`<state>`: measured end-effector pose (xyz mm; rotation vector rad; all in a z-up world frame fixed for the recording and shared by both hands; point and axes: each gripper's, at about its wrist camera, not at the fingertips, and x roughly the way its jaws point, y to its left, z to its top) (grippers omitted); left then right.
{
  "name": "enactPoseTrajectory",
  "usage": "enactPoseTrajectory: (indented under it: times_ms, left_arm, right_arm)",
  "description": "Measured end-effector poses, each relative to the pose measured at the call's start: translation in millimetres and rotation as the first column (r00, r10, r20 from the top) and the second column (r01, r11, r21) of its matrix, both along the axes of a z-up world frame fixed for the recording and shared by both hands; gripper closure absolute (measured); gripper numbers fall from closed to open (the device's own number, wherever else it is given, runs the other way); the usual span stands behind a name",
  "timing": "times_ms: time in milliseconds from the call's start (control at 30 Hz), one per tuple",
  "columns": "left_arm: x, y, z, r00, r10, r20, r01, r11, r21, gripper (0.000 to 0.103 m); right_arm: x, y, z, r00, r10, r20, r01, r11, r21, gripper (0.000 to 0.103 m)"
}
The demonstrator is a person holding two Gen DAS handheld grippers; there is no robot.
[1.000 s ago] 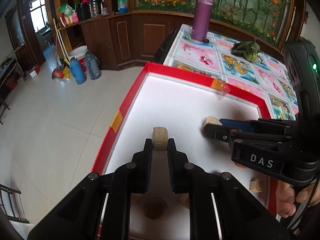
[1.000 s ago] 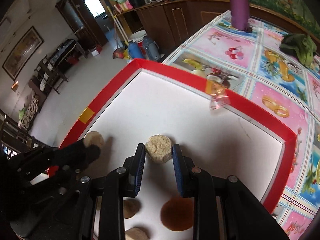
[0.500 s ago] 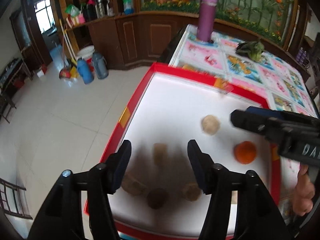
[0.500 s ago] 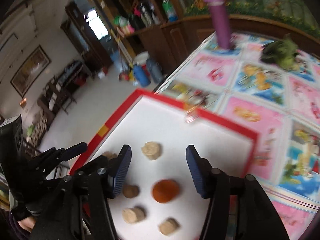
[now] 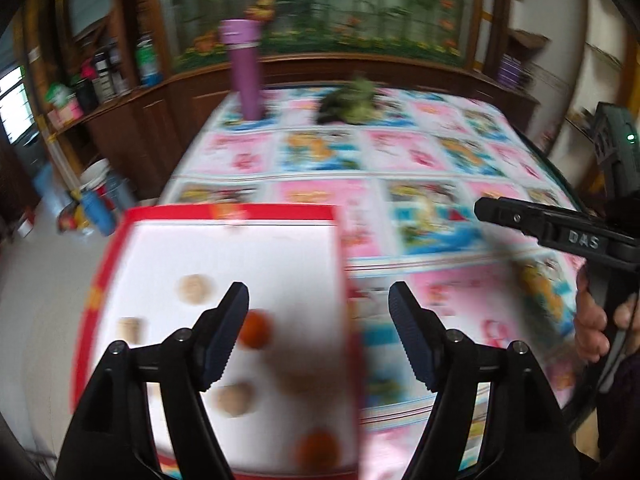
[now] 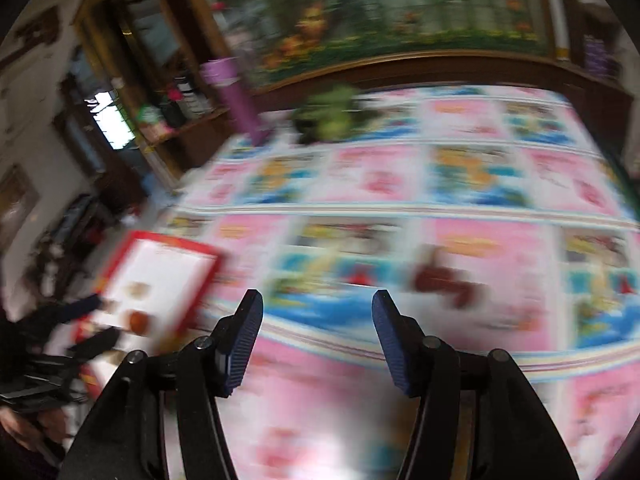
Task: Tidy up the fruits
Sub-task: 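Move both grippers back to the fruit pile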
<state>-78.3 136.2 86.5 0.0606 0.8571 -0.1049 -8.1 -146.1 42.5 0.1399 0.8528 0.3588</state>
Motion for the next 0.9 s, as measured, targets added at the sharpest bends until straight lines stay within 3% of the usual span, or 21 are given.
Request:
enactPoseTrajectory:
  times_ms: [200, 400, 467, 633, 800, 900]
  left_arm:
    - [21, -63, -12, 0.997, -0.079, 0.0, 0.079, 0.997, -0.011, 0.03]
    - [49, -106, -20, 0.996, -0.085, 0.022, 0.085, 0.996, -0.001, 0.03]
    - [56, -118, -23, 0.995, -0.094, 0.024, 0.094, 0.996, 0.014, 0.03]
    - [67, -140, -30, 0.989, -0.145, 0.031, 0.144, 0.989, 0.037, 0.03]
    - [85, -169, -44, 0.977, -0.212, 0.017, 0.21, 0.975, 0.066, 0.03]
    - [99, -187, -52, 0.972, -0.235, -0.003, 0.234, 0.969, 0.084, 0.03]
  right_arm:
    - [26, -38, -30, 0.995, -0.072, -0.073, 0.073, 0.997, 0.019, 0.047]
    - [42, -31, -40, 0.994, -0.063, -0.086, 0.062, 0.998, -0.011, 0.063]
    - [41, -34, -42, 0.995, -0.045, -0.085, 0.045, 0.999, -0.013, 0.078]
    - [41, -44, -43, 0.995, -0.073, -0.066, 0.07, 0.997, -0.035, 0.078]
    - [44, -84, -38, 0.979, -0.169, -0.117, 0.182, 0.976, 0.117, 0.078]
    - [44, -91, -35, 0.973, -0.192, -0.125, 0.21, 0.966, 0.153, 0.078]
